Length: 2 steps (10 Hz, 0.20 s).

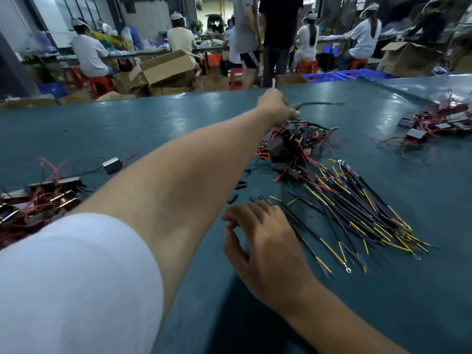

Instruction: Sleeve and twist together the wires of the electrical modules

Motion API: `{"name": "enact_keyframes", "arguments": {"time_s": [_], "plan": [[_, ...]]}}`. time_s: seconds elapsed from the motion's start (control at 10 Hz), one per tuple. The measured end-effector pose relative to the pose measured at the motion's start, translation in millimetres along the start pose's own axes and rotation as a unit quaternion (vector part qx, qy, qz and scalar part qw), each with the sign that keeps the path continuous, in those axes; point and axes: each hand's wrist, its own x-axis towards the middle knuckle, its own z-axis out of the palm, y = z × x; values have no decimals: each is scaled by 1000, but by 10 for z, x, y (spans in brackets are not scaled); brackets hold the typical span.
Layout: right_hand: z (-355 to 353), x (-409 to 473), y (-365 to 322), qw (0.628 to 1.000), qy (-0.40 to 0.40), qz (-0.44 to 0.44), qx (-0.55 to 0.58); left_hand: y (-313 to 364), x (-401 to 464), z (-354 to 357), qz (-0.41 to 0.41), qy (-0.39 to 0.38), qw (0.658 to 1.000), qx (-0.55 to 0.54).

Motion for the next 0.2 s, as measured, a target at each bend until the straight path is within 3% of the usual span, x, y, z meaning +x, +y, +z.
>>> {"name": "enact_keyframes", "arguments": {"time_s": [0.1,0.2], "plan": [[19,3,-5,1000,-2,-13,-4,-88,13,80,-29,-36,998,-36],[-24,27,-2,1000,4,-21,-10,0,-134,-212,4,6,997,-73]]}}
